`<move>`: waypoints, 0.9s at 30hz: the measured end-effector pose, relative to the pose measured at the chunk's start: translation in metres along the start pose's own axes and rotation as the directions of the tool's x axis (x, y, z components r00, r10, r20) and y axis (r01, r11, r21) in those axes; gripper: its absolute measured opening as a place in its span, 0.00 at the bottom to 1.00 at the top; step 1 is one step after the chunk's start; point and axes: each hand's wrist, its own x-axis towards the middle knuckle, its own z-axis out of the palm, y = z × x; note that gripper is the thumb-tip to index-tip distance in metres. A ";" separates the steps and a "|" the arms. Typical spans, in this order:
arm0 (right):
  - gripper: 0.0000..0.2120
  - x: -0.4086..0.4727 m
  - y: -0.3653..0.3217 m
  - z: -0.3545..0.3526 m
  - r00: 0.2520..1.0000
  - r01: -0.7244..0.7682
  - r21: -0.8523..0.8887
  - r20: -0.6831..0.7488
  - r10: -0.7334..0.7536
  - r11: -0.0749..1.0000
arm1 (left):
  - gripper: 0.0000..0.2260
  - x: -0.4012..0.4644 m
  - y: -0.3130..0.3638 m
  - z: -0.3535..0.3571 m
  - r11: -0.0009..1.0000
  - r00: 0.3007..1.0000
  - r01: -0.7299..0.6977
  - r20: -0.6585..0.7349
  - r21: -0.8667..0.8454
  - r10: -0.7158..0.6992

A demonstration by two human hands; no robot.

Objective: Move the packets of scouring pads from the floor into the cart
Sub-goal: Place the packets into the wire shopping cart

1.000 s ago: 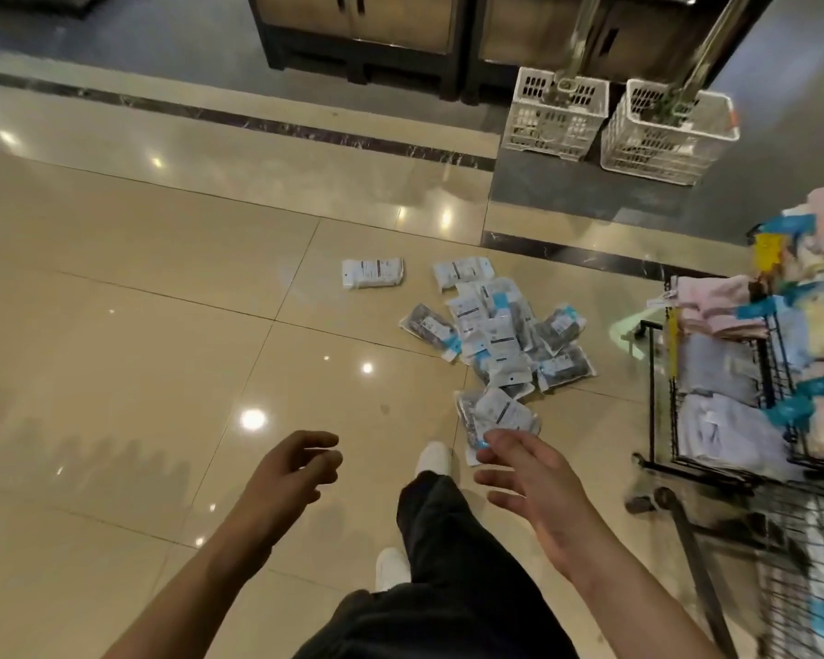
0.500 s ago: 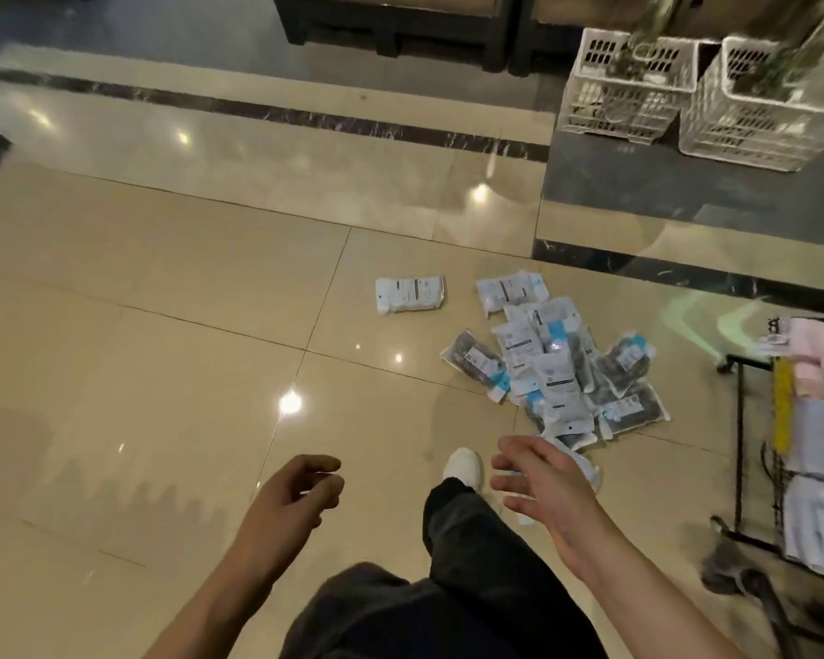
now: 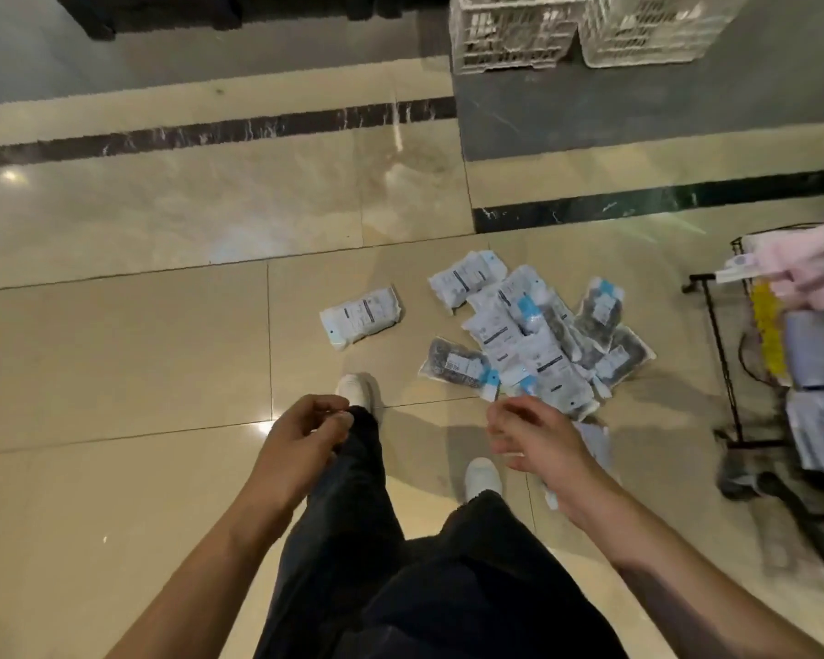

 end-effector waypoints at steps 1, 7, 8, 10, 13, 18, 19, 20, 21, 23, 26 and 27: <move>0.06 0.010 -0.006 0.011 0.999 -0.014 0.014 -0.030 0.014 1.000 | 0.06 0.023 0.009 -0.004 1.000 0.999 -0.002 0.035 0.031 0.001; 0.05 0.091 -0.031 0.082 0.987 -0.093 0.037 -0.129 0.098 0.995 | 0.06 0.136 0.036 0.003 0.977 0.966 -0.033 0.256 0.213 -0.023; 0.04 0.110 -0.030 0.088 0.984 -0.101 0.047 -0.145 0.107 0.994 | 0.05 0.157 0.036 0.006 0.969 0.962 -0.036 0.271 0.245 -0.032; 0.03 0.154 -0.020 0.099 0.977 -0.121 0.062 -0.172 0.130 0.991 | 0.05 0.206 0.028 0.012 0.952 0.955 -0.034 0.289 0.304 -0.058; 0.03 0.235 0.019 0.112 0.961 -0.161 0.101 -0.210 0.179 0.982 | 0.06 0.291 0.004 0.030 0.924 0.957 -0.024 0.275 0.381 -0.089; 0.11 0.393 0.100 0.150 0.950 -0.199 0.150 -0.214 0.228 0.968 | 0.07 0.429 -0.070 0.090 0.885 0.935 -0.055 0.335 0.463 -0.117; 0.12 0.423 0.114 0.157 0.954 -0.194 0.141 -0.204 0.220 0.971 | 0.09 0.454 -0.084 0.105 0.880 0.927 -0.066 0.354 0.470 -0.120; 0.14 0.450 0.126 0.163 0.957 -0.189 0.114 -0.201 0.208 0.975 | 0.09 0.481 -0.097 0.120 0.871 0.927 -0.086 0.358 0.484 -0.107; 0.14 0.476 0.139 0.168 0.961 -0.177 0.063 -0.203 0.186 0.982 | 0.10 0.507 -0.110 0.134 0.860 0.932 -0.110 0.353 0.499 -0.085; 0.19 0.520 0.164 0.169 0.971 -0.143 -0.079 -0.204 0.125 0.987 | 0.10 0.559 -0.133 0.157 0.835 0.943 -0.158 0.331 0.527 -0.030; 0.28 0.578 0.194 0.155 0.971 -0.136 -0.302 -0.228 0.068 0.943 | 0.13 0.618 -0.160 0.181 0.748 0.932 -0.277 0.357 0.603 0.057; 0.31 0.595 0.203 0.146 0.967 -0.142 -0.367 -0.250 0.050 0.919 | 0.15 0.632 -0.167 0.186 0.706 0.916 -0.341 0.389 0.621 0.100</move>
